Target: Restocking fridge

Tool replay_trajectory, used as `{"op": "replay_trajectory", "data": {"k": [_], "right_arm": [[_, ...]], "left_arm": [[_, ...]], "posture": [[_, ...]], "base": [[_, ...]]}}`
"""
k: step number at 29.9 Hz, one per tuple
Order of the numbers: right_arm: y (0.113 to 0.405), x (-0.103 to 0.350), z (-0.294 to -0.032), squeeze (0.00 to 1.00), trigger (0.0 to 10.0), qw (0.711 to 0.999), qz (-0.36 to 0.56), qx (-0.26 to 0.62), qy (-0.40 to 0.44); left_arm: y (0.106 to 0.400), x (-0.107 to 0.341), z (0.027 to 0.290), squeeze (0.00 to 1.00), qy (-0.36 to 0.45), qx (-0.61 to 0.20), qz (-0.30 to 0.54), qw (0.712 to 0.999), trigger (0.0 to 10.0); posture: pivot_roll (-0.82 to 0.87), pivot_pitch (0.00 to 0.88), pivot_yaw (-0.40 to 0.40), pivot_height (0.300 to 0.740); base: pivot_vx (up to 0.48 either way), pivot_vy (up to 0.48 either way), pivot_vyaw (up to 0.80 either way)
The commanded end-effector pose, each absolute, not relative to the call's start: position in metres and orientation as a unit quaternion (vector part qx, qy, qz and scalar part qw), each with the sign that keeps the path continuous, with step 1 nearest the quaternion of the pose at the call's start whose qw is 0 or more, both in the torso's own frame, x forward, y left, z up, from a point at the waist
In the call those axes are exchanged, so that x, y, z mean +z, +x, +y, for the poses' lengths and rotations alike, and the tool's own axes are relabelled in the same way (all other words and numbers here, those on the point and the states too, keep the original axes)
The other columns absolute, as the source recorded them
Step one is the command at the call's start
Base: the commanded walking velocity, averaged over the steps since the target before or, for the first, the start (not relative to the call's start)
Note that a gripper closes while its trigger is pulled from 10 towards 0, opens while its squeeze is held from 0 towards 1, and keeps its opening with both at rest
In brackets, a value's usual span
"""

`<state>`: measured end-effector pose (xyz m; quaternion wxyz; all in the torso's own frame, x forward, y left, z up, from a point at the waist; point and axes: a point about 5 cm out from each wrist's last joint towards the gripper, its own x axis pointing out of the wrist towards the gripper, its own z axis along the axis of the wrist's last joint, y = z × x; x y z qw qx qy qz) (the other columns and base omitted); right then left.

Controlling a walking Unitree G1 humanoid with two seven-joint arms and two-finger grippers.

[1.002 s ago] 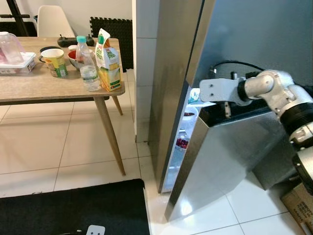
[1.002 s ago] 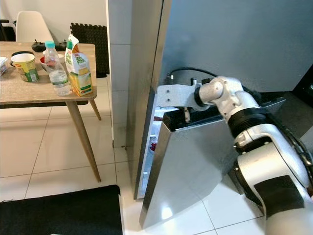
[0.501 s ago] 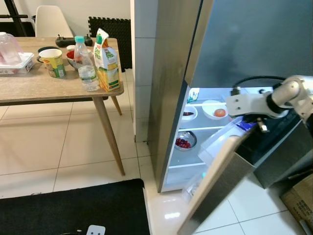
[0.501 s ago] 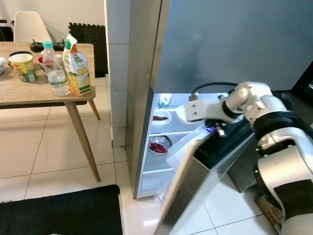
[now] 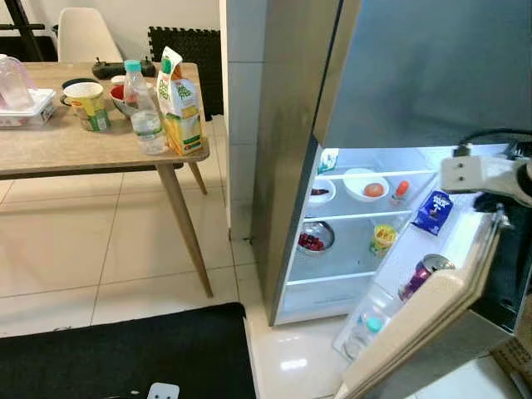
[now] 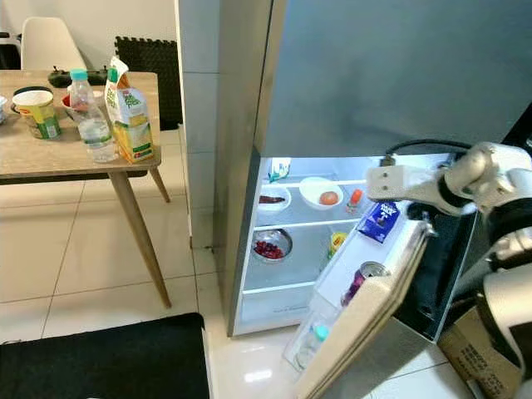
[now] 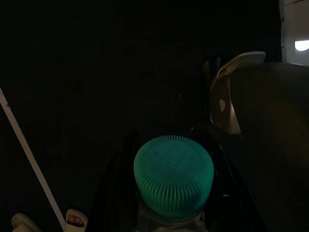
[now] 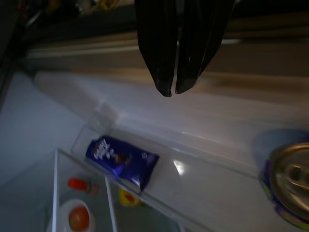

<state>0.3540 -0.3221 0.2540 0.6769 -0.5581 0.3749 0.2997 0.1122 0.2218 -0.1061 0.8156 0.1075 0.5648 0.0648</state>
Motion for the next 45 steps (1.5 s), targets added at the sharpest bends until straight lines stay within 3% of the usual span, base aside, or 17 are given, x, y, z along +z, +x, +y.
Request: {"op": "replay_trajectory", "data": {"k": [1,6,12,14,23,28,34,43,45], "right_arm": [[0.344,0.246,-0.339,0.00,10.0,0.679,0.407,0.284,-0.541],[0.337,0.234,-0.339,0.00,10.0,0.689,0.403,0.330,-0.504],[0.323,0.221,-0.342,0.00,10.0,0.657,0.430,0.385,-0.486],[0.312,0.218,-0.362,0.00,10.0,0.635,0.474,0.352,-0.498],[0.295,0.221,-0.393,0.00,10.0,0.620,0.528,0.272,-0.513],[0.285,0.235,-0.416,0.00,10.0,0.615,0.546,0.180,-0.540],[0.284,0.249,-0.430,0.00,10.0,0.614,0.530,0.091,-0.578],[0.290,0.234,-0.420,0.00,10.0,0.634,0.516,0.120,-0.563],[0.297,0.216,-0.405,0.00,10.0,0.670,0.486,0.168,-0.535]], "left_arm": [[0.107,-0.109,0.213,0.00,0.102,0.051,0.574,0.811,10.0],[0.109,-0.109,0.215,0.00,0.106,0.049,0.572,0.812,10.0],[0.111,-0.108,0.215,0.00,0.111,0.045,0.571,0.812,10.0],[0.111,-0.108,0.215,0.00,0.111,0.046,0.570,0.813,10.0],[0.110,-0.108,0.216,0.00,0.111,0.046,0.572,0.812,10.0],[0.110,-0.108,0.215,0.00,0.110,0.044,0.572,0.812,10.0],[0.111,-0.108,0.213,0.00,0.110,0.043,0.572,0.812,10.0],[0.112,-0.108,0.212,0.00,0.109,0.041,0.571,0.813,10.0],[0.113,-0.108,0.213,0.00,0.109,0.041,0.569,0.814,10.0]], "posture": [[-0.05,0.000,-0.111,0.740],[-0.06,0.000,-0.105,0.740],[-0.06,0.000,-0.105,0.740],[-0.07,0.000,-0.106,0.740],[-0.08,0.000,-0.098,0.740],[-0.08,0.000,-0.099,0.740],[-0.09,0.000,-0.096,0.740],[-0.09,0.000,-0.091,0.740],[-0.09,0.000,-0.088,0.740]], "base": [[0.000,0.000,0.00],[0.000,0.000,0.00],[0.000,0.000,0.00],[0.000,0.000,0.00],[0.000,0.000,0.00],[0.000,0.000,0.00],[0.000,0.000,0.00],[0.000,0.000,0.00],[0.000,0.000,0.00]]}}
